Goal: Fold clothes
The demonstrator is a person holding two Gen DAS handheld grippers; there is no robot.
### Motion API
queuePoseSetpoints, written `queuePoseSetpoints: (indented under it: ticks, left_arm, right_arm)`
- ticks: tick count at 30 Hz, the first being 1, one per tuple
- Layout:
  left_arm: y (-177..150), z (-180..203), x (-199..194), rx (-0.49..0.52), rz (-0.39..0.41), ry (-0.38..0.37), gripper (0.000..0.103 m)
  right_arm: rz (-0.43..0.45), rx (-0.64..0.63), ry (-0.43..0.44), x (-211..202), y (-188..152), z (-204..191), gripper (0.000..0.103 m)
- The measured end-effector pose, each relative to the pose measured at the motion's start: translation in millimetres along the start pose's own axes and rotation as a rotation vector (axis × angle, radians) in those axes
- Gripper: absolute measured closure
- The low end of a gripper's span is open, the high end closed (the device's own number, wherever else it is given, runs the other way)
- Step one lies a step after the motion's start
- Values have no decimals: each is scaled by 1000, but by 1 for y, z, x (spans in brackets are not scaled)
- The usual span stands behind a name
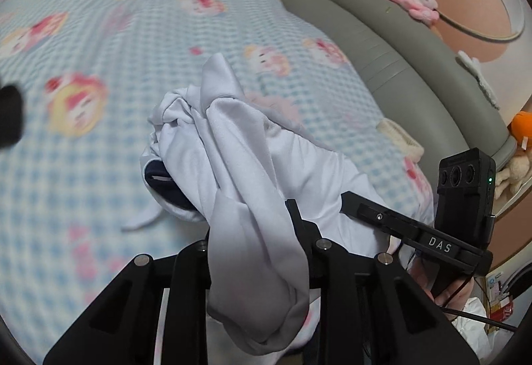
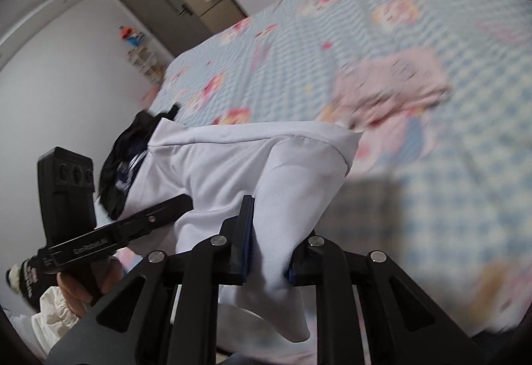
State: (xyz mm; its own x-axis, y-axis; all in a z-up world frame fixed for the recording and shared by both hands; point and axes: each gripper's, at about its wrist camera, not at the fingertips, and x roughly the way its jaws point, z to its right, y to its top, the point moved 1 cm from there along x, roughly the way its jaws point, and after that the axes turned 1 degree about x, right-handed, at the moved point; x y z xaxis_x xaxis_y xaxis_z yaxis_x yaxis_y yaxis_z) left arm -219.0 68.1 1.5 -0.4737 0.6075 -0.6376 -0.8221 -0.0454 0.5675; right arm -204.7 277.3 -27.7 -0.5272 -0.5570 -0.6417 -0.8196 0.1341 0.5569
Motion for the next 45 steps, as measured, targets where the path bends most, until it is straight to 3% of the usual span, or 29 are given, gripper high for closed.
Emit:
queuePoseSetpoints:
  ticks: [8, 12, 14, 17, 19, 23, 25, 27, 30, 32, 34, 36, 38, 40, 41, 45]
  left_arm:
    - [106, 51, 64, 125, 62, -8, 76]
    - [125, 27, 114, 54, 42, -16, 74]
    - [114, -3, 156, 6, -6, 28, 69]
    - [99, -40, 197, -82, -117, 68, 64]
    - [90, -60, 212, -128, -170, 84, 59]
    - [92, -47, 157, -23, 45, 73, 57]
    - [96, -42, 146, 11, 90, 85, 57]
    - [102, -39, 146, 43, 144, 133, 57]
    - [105, -42, 167, 64, 70, 209, 57]
    - [107, -58, 195, 60, -61, 329, 51]
    - [107, -76, 194, -23, -81, 279, 52]
    - [109, -67, 173, -13, 18, 233, 55]
    - [113, -49, 152, 45, 133, 196, 55]
    - [116, -24, 151, 138, 182, 174, 55]
    - [117, -16, 160, 178, 173, 176, 55]
    - [126, -35, 219, 165, -2, 268, 62]
  right_arm:
    - [107, 15, -43, -7, 102, 57, 88]
    - [136, 7, -80, 4, 148, 87, 82]
    - [105, 37, -138, 30, 159, 116, 67]
    - [-21, 91, -303, 90, 153, 170, 66]
    - [-44, 120, -335, 100, 146, 186, 66]
    - [61, 96, -345, 72, 137, 182, 66]
    - [87, 69, -320, 59, 137, 171, 65]
    - [75, 31, -278, 60, 140, 161, 53]
    - [19, 6, -310, 81, 145, 163, 45]
    - [-22, 25, -351, 95, 145, 174, 47]
    - [-63, 44, -392, 110, 146, 184, 47]
    - [-66, 51, -426, 114, 146, 188, 47]
    - [35, 25, -440, 89, 144, 175, 47]
    - [43, -2, -446, 90, 145, 167, 47]
    - [33, -15, -447, 95, 146, 163, 46]
    - [-13, -52, -452, 113, 147, 152, 45]
